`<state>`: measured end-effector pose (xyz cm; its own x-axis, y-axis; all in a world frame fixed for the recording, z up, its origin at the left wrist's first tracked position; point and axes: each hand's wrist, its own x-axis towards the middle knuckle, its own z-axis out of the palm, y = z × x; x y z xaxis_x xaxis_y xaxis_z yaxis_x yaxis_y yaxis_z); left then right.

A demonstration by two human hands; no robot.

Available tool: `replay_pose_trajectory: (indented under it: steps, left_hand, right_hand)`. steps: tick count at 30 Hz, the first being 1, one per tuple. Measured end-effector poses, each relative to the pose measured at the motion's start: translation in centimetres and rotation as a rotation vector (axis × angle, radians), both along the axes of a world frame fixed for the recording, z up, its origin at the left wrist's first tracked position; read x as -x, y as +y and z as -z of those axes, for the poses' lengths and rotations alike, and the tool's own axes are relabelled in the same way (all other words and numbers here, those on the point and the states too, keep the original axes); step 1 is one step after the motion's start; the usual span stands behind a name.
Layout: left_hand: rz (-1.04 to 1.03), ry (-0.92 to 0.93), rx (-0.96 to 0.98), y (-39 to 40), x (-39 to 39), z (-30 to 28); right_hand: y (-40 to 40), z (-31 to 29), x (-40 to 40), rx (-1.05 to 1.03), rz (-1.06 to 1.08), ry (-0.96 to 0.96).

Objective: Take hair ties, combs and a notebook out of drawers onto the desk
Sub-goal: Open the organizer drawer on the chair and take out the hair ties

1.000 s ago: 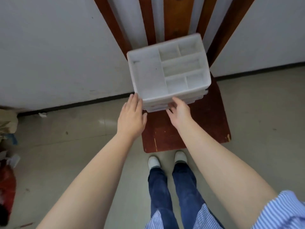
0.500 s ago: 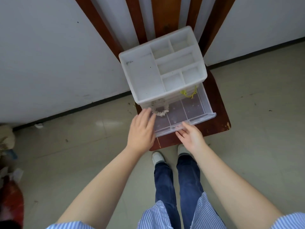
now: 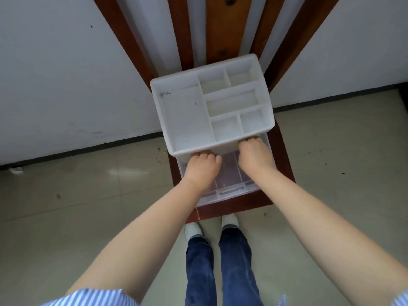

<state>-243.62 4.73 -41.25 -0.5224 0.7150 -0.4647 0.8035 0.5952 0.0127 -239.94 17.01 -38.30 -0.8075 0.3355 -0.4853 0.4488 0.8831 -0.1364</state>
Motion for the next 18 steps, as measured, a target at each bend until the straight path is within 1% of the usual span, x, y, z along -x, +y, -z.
replay_pose_trajectory:
  steps: [3, 5, 7, 8, 10, 12, 14, 15, 16, 18]
  left_hand:
    - [0.041, -0.021, -0.001, -0.2, 0.2, 0.5]
    - [0.061, -0.035, -0.003, -0.4, 0.2, 0.4]
    - [0.046, -0.05, -0.003, -0.5, 0.2, -0.2]
    - [0.03, -0.062, -0.037, -0.6, 0.0, -0.9]
    - [-0.026, -0.109, -0.238, -1.2, -0.7, -2.6]
    - [-0.154, -0.191, -0.382, -2.2, -1.5, -4.6]
    - [-0.219, -0.191, -0.506, -3.7, -2.3, -6.0]
    - [-0.208, -0.187, -0.554, -4.6, -2.8, -6.3]
    - [-0.191, -0.19, -0.581, -5.3, -3.4, -6.7]
    - [-0.173, -0.199, -0.558, -6.6, -4.6, -6.9]
  right_hand:
    - [-0.1, 1.7, 0.1, -0.101, -0.027, -0.041]
    - [-0.1, 2.2, -0.3, -0.095, -0.033, -0.02]
    - [-0.2, 2.2, -0.7, -0.038, -0.052, 0.022]
    - [-0.3, 1.9, -1.1, 0.002, -0.048, 0.06]
    - [-0.4, 0.7, -2.7, 0.117, -0.015, 0.198]
    - [-0.7, -0.9, -5.5, 0.289, 0.121, 0.309]
    - [-1.2, -2.4, -8.6, 0.542, 0.372, 0.306]
    - [-1.7, -2.8, -10.0, 0.684, 0.503, 0.259]
    - [-2.2, -2.8, -11.2, 0.759, 0.601, 0.174]
    - [-3.3, -1.6, -12.6, 0.763, 0.689, 0.024]
